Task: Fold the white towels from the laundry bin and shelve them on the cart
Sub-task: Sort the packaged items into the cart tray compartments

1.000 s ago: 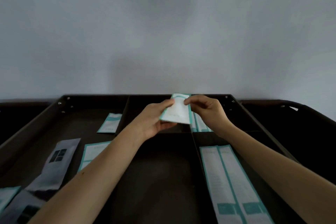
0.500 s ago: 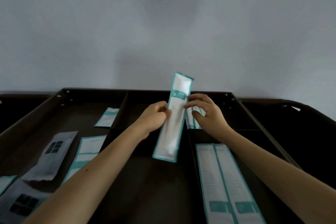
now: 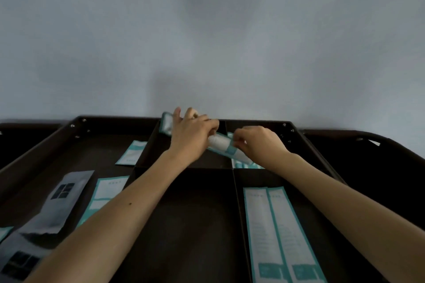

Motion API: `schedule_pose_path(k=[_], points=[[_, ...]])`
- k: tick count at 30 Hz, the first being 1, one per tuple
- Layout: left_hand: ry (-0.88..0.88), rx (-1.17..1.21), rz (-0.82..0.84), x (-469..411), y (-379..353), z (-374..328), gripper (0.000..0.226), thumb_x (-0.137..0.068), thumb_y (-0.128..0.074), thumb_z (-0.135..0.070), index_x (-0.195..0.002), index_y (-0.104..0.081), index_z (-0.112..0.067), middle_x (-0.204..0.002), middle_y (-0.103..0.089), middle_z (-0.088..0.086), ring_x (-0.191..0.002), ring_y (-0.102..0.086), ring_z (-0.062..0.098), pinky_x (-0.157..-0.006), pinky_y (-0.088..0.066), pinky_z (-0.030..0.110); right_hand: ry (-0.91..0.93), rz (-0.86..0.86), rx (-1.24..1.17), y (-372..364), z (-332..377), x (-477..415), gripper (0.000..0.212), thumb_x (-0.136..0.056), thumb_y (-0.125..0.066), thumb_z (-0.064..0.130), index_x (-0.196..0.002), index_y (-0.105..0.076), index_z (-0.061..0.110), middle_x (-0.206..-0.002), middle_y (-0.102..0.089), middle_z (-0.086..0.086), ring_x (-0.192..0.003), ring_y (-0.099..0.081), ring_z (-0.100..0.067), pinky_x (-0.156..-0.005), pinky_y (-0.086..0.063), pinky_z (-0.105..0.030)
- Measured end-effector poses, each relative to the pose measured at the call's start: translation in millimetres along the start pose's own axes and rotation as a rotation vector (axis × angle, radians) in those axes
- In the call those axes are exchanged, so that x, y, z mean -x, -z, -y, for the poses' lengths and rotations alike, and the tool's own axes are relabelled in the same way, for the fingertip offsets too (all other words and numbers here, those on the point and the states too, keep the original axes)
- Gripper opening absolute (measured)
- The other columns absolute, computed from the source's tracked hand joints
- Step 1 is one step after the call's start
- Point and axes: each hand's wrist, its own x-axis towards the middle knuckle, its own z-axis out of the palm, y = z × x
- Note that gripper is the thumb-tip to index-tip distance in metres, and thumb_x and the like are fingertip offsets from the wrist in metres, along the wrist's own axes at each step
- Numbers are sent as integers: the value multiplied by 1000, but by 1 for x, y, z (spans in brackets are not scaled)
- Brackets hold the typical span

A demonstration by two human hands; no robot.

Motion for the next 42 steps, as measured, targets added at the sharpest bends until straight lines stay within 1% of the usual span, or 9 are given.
schedule_pose_path(k=[3, 7, 10, 13, 16, 23, 30, 36, 42], points=[[-51, 39, -140, -5, -7, -4, 11, -91, -51, -19, -87, -60, -23, -97, -61, -5, -125, -35, 29, -109, 3, 40, -189, 150, -327, 3, -4, -4, 14, -88, -61, 28, -91, -66, 15, -86, -62, -1, -81, -55, -17, -70, -40, -26], [50, 298, -306, -11, -23, -12, 31, -85, -56, -33, -111, -63, -19, -135, -47, 9, -129, -28, 38, -107, -23, 51, -395, 121, -596, -3, -23, -4, 15, -85, -65, 19, -70, -61, 19, -71, -59, 3, -68, -52, -10, -64, -41, -22], [129, 480, -90, -13, -33, -23, 68, -87, -64, -31, -144, -32, -14, -151, -20, 18, -137, -19, 38, -112, -21, 48, -593, 55, -903, -9, -37, -2, 29, -90, -60, 13, -62, -52, 19, -60, -49, 3, -54, -43, -8, -46, -37, -15], [249, 820, 218, -18, -38, -40, 68, -89, -62, -29, -146, -29, -12, -139, -49, 8, -119, -53, 22, -96, -40, 25, -727, 19, -1083, -15, -52, -3, 31, -93, -54, 11, -64, -48, 17, -64, -50, 0, -57, -45, -10, -43, -36, -18], [219, 865, 369, -24, -43, -62, 53, -89, -62, -22, -139, -44, -13, -130, -59, 6, -112, -59, 17, -94, -46, 25, -832, 2, -1219, -24, -67, 1, 31, -94, -52, 8, -65, -46, 14, -69, -53, -5, -61, -50, -15, -36, -39, -19], [183, 844, 483, -39, -65, -103, 38, -87, -64, -14, -125, -59, -10, -120, -64, 8, -106, -62, 18, -84, -44, 21, -942, 88, -1077, -34, -105, 29, 25, -90, -58, 6, -67, -49, 9, -68, -54, -8, -54, -50, -15, -38, -44, -17], [195, 818, 608, -38, -87, -115, 58, -85, -68, -19, -139, -45, -18, -139, -51, 0, -127, -47, 12, -101, -35, 20, -941, 173, -938, -38, -130, 36, 31, -87, -62, 1, -59, -51, 10, -60, -51, -6, -52, -47, -14, -46, -44, -20], [234, 773, 654, -40, -94, -115, 46, -83, -70, -24, -127, -58, -15, -126, -61, 2, -113, -57, 14, -97, -43, 22, -858, 350, -712, -47, -135, 34, 30, -84, -67, 4, -57, -55, 12, -58, -50, -2, -52, -44, -10, -49, -37, -19], [239, 733, 731, -42, -96, -113, 43, -87, -64, -31, -129, -58, -20, -130, -58, 0, -117, -54, 14, -101, -39, 23, -841, 430, -529, -51, -135, 29, 24, -81, -71, 15, -96, -67, -4, -91, -67, -16, -86, -63, -28, -81, -51, -31]])
